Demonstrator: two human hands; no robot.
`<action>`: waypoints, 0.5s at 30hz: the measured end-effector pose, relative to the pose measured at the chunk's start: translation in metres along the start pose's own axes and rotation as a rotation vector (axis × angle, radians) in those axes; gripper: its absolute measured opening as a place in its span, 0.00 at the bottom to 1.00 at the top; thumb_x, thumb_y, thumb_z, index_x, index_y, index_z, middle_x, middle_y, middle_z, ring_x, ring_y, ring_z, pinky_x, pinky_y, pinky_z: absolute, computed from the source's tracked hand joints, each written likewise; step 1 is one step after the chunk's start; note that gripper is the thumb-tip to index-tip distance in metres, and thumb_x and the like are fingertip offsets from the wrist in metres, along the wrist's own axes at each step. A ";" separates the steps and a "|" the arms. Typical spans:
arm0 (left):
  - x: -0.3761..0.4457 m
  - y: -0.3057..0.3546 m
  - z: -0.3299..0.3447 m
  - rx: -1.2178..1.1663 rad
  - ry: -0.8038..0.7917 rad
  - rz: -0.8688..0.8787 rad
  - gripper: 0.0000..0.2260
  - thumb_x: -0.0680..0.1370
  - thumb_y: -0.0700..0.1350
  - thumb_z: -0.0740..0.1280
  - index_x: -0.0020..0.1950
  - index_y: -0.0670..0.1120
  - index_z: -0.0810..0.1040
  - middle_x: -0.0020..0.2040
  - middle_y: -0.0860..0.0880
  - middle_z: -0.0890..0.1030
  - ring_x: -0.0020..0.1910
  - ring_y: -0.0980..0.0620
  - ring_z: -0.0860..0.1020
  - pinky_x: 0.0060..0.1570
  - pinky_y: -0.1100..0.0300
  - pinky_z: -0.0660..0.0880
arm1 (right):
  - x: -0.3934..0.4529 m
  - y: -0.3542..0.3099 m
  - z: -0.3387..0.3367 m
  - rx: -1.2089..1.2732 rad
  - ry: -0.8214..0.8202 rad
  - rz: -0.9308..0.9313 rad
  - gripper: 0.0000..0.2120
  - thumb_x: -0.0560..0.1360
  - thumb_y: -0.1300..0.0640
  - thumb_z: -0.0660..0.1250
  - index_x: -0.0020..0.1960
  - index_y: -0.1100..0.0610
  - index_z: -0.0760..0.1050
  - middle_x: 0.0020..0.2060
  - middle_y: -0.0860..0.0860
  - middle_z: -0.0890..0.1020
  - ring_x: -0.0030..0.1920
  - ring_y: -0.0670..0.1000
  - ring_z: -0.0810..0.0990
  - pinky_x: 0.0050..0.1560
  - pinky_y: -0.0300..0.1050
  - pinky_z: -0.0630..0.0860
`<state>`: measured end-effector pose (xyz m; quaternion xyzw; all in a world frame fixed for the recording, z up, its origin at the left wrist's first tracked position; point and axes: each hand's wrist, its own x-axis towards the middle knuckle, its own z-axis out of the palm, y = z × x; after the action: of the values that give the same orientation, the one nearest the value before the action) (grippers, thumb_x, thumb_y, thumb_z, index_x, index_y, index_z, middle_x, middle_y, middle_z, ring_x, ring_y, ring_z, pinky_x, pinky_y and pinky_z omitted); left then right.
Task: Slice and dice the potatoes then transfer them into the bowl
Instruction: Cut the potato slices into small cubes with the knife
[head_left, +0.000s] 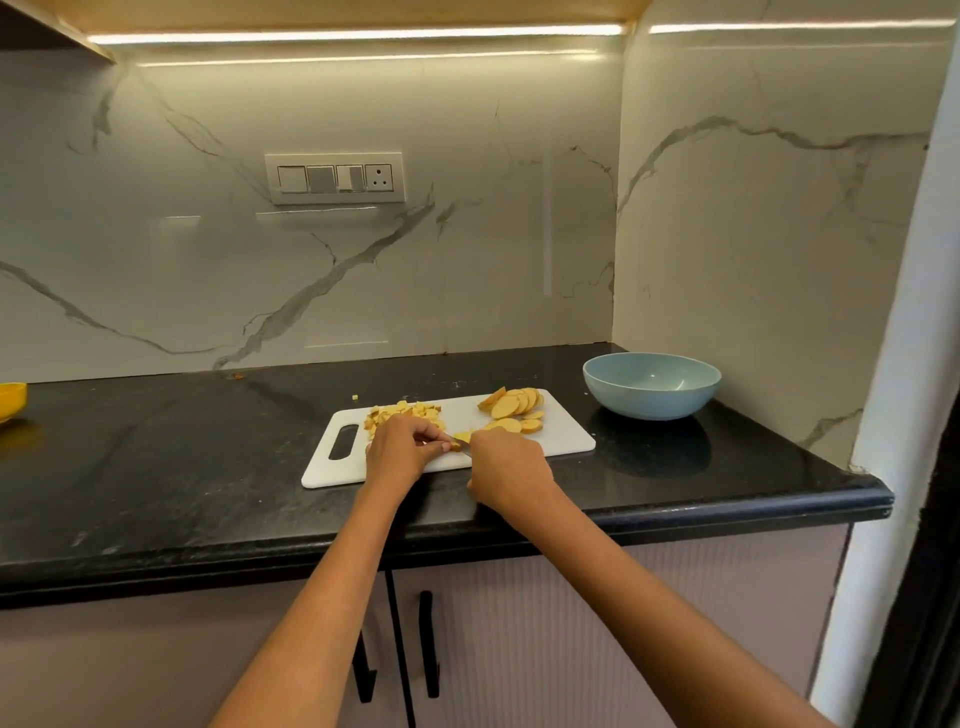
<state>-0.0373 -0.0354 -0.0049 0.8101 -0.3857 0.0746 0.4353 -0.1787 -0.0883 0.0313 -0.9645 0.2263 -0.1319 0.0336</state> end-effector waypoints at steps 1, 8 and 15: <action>-0.001 0.001 0.000 0.005 0.007 0.002 0.02 0.70 0.42 0.74 0.41 0.46 0.84 0.41 0.49 0.84 0.44 0.52 0.79 0.48 0.50 0.77 | -0.001 -0.002 0.002 -0.021 0.011 -0.014 0.12 0.79 0.60 0.60 0.62 0.60 0.71 0.56 0.56 0.77 0.55 0.55 0.77 0.49 0.44 0.70; -0.004 0.006 0.000 0.073 0.018 -0.007 0.02 0.71 0.44 0.73 0.42 0.47 0.84 0.43 0.52 0.83 0.42 0.57 0.75 0.43 0.58 0.70 | -0.004 -0.009 0.013 -0.127 0.073 -0.060 0.12 0.79 0.64 0.58 0.61 0.61 0.72 0.54 0.56 0.78 0.53 0.54 0.78 0.49 0.45 0.73; -0.006 0.006 0.000 0.093 0.021 -0.007 0.01 0.72 0.44 0.72 0.41 0.49 0.83 0.40 0.55 0.79 0.43 0.56 0.74 0.43 0.59 0.68 | 0.003 0.014 0.007 0.199 -0.005 0.112 0.10 0.79 0.56 0.60 0.55 0.60 0.74 0.47 0.56 0.77 0.45 0.52 0.74 0.43 0.43 0.68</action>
<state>-0.0457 -0.0344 -0.0034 0.8300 -0.3743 0.0993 0.4014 -0.1804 -0.1023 0.0230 -0.9425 0.2657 -0.1493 0.1373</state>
